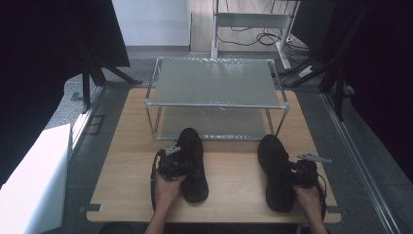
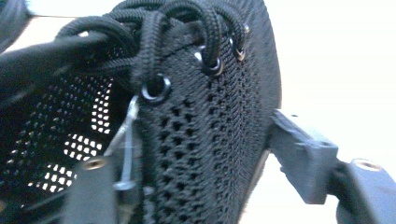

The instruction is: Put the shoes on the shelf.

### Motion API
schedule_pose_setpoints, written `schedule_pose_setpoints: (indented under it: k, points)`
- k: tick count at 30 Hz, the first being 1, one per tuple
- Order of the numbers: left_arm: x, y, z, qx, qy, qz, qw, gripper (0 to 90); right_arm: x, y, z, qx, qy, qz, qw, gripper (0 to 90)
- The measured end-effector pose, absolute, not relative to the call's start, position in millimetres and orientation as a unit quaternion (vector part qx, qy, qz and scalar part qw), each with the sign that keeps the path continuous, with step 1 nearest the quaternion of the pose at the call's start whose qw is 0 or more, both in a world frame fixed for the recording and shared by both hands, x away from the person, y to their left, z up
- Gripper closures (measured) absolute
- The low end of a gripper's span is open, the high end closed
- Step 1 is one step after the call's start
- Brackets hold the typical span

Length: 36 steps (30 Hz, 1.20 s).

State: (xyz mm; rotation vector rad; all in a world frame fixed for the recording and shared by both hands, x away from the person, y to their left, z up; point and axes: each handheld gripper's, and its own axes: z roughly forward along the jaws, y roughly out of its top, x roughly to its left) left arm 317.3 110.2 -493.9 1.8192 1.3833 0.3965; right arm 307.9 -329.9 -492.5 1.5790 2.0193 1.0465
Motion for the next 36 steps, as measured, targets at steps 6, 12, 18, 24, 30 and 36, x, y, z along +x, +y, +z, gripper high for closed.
schedule_pose_setpoints:
  k: [6, 12, 18, 24, 30, 36]
  points:
    - [316.2, 122.4, -491.4, 0.715, 0.546, 0.156, 0.408, 51.8, 300.2, -328.7, -484.1, 0.548, 0.708, 0.378, 0.237, 70.0]
    - [316.4, 124.2, -487.6, 0.720, 0.540, 0.168, 0.403, 69.9, 300.5, -340.4, -485.5, 0.575, 0.678, 0.413, 0.200, 73.2]
    - [316.8, 140.6, -488.5, 0.697, 0.554, 0.152, 0.428, 79.0, 301.1, -353.8, -488.1, 0.606, 0.635, 0.454, 0.151, 74.5]
    - [320.3, 158.0, -490.4, 0.667, 0.577, 0.106, 0.459, 80.2, 302.4, -359.7, -492.5, 0.619, 0.600, 0.502, 0.073, 74.6]
    - [317.8, 163.2, -487.7, 0.650, 0.580, 0.074, 0.486, 80.4, 304.0, -347.5, -488.0, 0.596, 0.614, 0.516, 0.051, 74.6]
    - [312.6, 160.7, -477.6, 0.640, 0.570, 0.067, 0.511, 80.3, 305.6, -340.5, -479.3, 0.584, 0.604, 0.542, 0.030, 74.4]
